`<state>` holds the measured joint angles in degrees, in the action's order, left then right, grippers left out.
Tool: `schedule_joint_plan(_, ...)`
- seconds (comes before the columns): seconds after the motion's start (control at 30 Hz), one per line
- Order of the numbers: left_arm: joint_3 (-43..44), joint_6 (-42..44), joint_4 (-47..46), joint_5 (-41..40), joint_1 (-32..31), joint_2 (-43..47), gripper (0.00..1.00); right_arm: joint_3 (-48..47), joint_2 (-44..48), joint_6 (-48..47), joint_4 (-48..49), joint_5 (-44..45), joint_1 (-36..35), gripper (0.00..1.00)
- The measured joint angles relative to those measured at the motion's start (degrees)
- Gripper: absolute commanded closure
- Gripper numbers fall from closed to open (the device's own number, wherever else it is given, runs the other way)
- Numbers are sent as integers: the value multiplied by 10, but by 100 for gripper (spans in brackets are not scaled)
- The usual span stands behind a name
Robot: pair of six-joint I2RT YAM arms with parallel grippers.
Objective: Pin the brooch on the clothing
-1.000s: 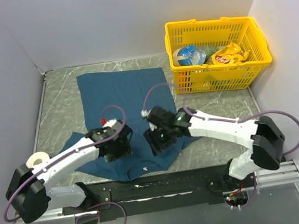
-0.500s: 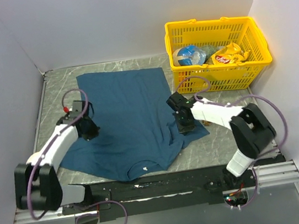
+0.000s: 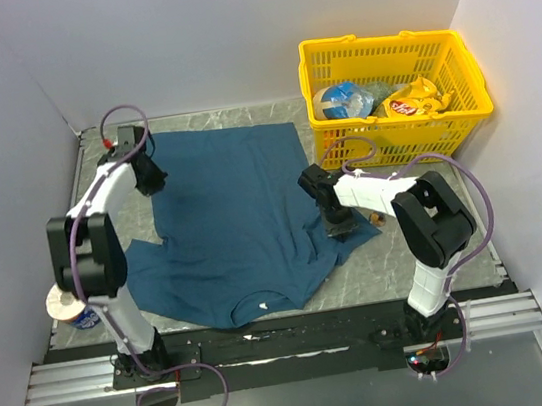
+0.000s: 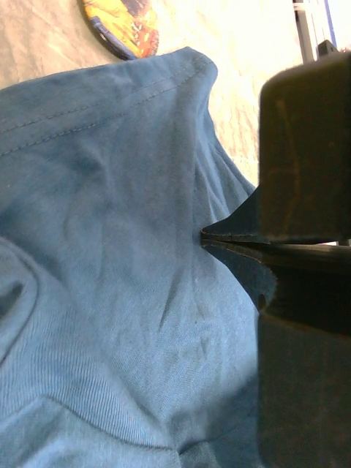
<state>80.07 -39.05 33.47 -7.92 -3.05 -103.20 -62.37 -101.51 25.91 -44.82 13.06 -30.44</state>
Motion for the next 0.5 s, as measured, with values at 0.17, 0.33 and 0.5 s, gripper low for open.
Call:
schedule_joint_plan(0.17, 98, 19, 10, -4, 5, -96, 99, 3, -1, 4, -28, 23, 3, 100)
schedule_joint_plan(0.33, 170, 35, 34, -10, 12, -159, 99, 12, -1, 10, -59, 39, 8, 100)
schedule_joint_plan(0.5, 235, 44, 44, -9, 18, -203, 99, 17, -1, 17, -83, 53, 12, 100)
